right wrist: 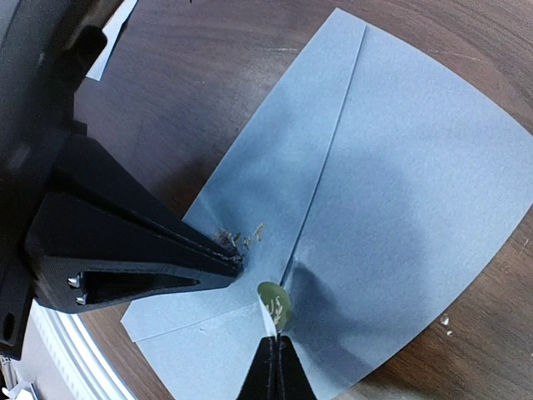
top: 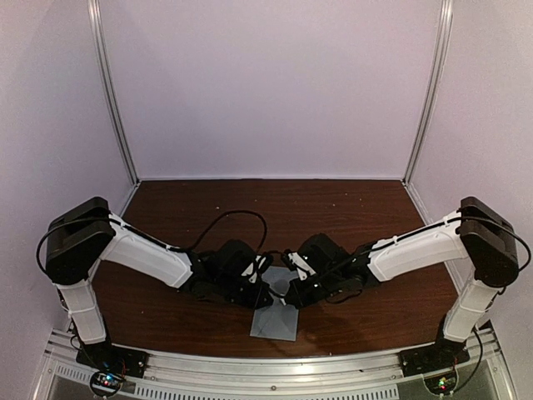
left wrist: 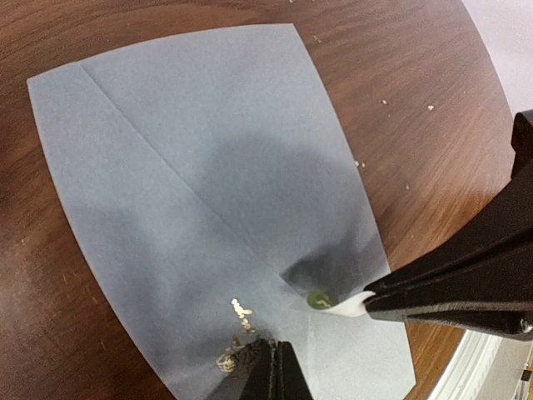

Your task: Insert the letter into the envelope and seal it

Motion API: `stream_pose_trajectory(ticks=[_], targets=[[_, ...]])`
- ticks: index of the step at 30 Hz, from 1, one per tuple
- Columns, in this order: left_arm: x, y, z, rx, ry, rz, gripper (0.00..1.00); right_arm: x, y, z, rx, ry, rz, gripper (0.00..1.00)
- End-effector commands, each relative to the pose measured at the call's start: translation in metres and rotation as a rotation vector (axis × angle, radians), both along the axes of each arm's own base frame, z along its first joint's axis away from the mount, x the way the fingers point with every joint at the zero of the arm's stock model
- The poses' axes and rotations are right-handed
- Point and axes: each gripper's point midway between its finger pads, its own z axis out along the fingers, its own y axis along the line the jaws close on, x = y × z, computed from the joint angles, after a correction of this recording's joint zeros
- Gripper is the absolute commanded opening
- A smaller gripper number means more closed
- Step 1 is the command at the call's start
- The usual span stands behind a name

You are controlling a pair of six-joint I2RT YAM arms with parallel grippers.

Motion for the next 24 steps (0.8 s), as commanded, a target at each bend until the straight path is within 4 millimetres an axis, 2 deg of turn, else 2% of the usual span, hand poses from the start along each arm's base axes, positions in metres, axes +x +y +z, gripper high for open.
stream_pose_trajectory(ticks=[1, 24], targets=[[-0.005, 0.008, -0.017, 0.043, 0.016, -0.001, 0.00, -0.003, 0.009, 0.002, 0.008, 0.001, 0.026, 0.00], [-0.007, 0.008, -0.018, 0.043, 0.026, -0.003, 0.00, -0.008, 0.022, -0.005, 0.050, 0.036, 0.058, 0.00]])
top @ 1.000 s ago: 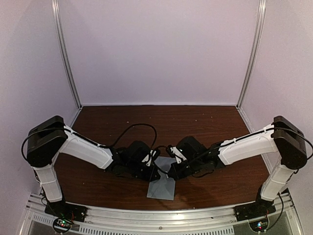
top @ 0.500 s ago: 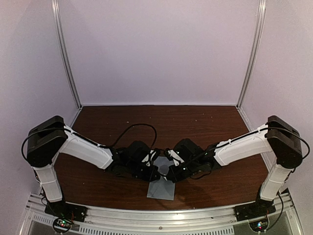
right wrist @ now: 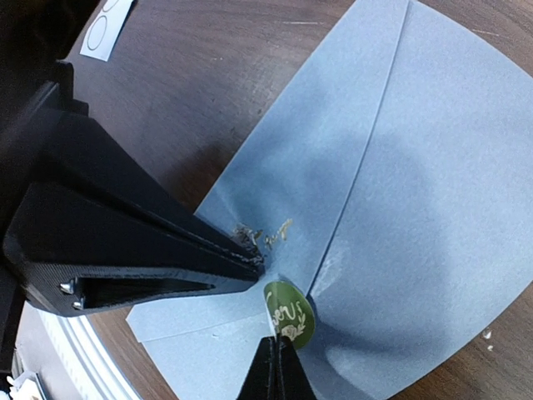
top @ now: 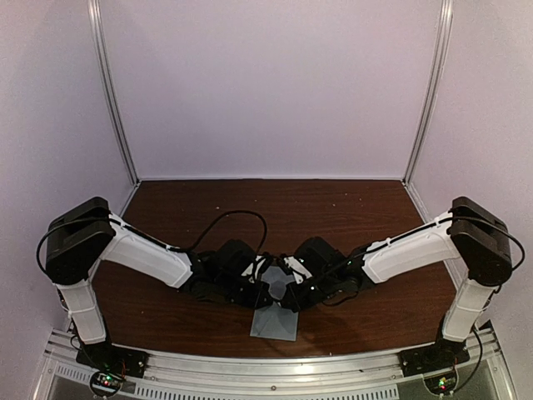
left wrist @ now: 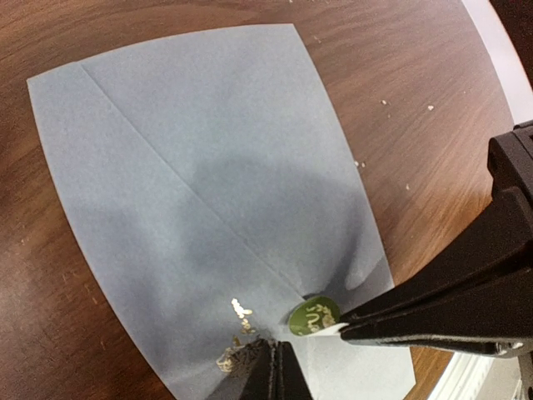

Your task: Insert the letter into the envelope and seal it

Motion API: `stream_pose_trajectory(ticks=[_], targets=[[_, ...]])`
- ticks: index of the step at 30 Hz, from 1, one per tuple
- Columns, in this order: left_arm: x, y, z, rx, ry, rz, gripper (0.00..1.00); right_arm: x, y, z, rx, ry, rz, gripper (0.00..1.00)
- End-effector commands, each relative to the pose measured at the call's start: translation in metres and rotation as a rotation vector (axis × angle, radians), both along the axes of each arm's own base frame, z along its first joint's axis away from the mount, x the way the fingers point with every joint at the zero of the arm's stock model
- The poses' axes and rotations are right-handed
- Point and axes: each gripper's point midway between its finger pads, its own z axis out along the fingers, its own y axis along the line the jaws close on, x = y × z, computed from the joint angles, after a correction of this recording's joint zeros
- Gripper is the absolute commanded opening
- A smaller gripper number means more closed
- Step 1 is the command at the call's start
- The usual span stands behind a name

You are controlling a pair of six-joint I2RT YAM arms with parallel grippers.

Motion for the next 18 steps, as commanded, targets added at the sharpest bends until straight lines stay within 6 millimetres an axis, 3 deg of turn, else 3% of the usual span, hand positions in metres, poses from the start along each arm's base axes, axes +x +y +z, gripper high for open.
stream_pose_trajectory(ticks=[1, 9, 15, 18], targets=[[-0.007, 0.008, -0.018, 0.044, 0.028, -0.003, 0.00, -0.001, 0.013, 0.003, 0.035, 0.000, 0.021, 0.00], [-0.007, 0.008, -0.019, 0.044, 0.029, -0.001, 0.00, -0.006, 0.015, 0.001, 0.052, 0.031, 0.031, 0.01], [-0.007, 0.010, -0.020, 0.048, 0.032, 0.005, 0.00, -0.009, 0.021, 0.025, 0.136, 0.016, 0.049, 0.22], [-0.008, 0.010, -0.020, 0.049, 0.033, 0.006, 0.00, -0.013, 0.020, 0.038, 0.175, 0.012, 0.055, 0.27]])
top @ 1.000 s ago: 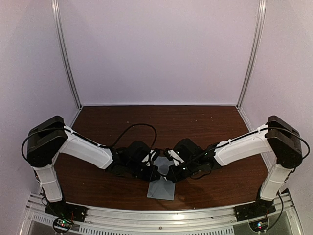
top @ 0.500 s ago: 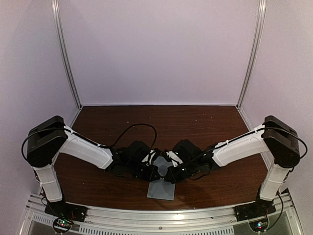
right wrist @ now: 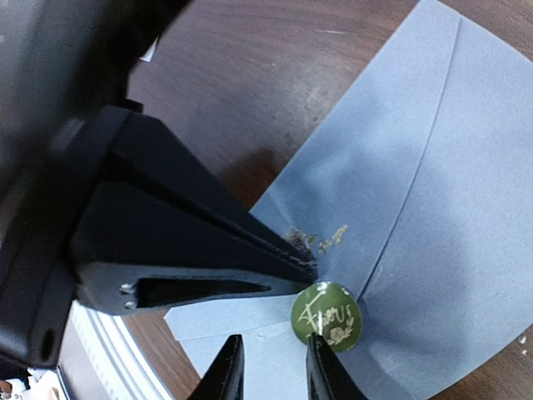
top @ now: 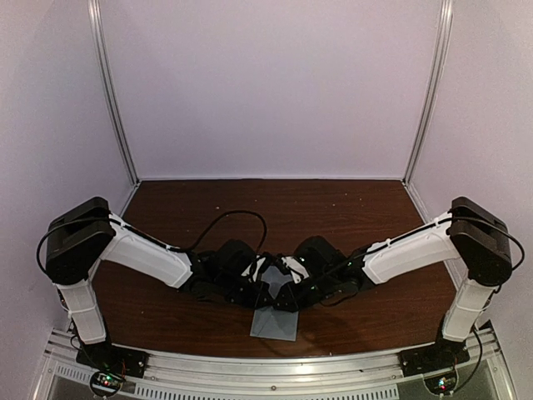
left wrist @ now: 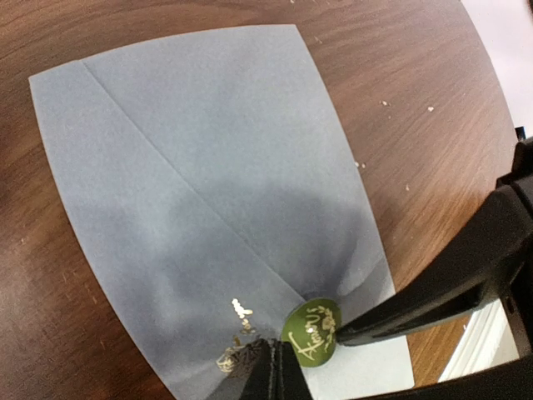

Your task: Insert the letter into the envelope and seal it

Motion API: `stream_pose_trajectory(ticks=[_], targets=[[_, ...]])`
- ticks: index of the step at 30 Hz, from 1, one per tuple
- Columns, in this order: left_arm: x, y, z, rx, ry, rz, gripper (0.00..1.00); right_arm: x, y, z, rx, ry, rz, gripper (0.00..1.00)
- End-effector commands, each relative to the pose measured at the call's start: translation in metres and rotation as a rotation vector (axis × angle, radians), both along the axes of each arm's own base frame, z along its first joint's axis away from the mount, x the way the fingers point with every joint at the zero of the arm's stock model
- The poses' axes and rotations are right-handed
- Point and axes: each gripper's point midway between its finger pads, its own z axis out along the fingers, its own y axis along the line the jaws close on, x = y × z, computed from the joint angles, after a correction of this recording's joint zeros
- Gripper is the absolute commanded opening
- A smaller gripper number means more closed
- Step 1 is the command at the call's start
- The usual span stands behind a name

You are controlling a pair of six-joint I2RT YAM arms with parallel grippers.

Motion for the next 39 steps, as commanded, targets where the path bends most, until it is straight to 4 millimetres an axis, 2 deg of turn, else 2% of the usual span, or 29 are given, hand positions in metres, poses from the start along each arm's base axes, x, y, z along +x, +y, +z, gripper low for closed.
stream_pose_trajectory(ticks=[1, 4, 7, 8, 12, 16, 28, 39], targets=[[-0.007, 0.010, -0.020, 0.051, 0.029, 0.003, 0.00, -0.007, 0.006, 0.033, 0.104, -0.025, 0.021, 0.29], [-0.008, 0.011, -0.021, 0.053, 0.030, 0.004, 0.00, -0.007, 0.003, 0.045, 0.124, -0.043, 0.012, 0.35], [-0.008, 0.011, -0.020, 0.053, 0.030, 0.004, 0.00, -0.002, -0.001, 0.052, 0.128, -0.070, -0.016, 0.36], [-0.008, 0.012, -0.021, 0.054, 0.031, 0.005, 0.00, 0.000, -0.002, 0.052, 0.125, -0.073, -0.025, 0.33], [-0.008, 0.012, -0.020, 0.053, 0.031, 0.005, 0.00, 0.007, -0.003, 0.045, 0.113, -0.074, -0.070, 0.11], [-0.008, 0.013, -0.021, 0.055, 0.032, 0.010, 0.00, 0.014, -0.002, 0.036, 0.111, -0.066, -0.104, 0.00], [-0.009, 0.015, -0.021, 0.057, 0.034, 0.014, 0.00, 0.024, -0.012, 0.032, 0.165, -0.051, -0.212, 0.00], [-0.008, 0.014, -0.021, 0.056, 0.033, 0.014, 0.00, 0.019, -0.002, 0.015, 0.158, -0.004, -0.169, 0.00]])
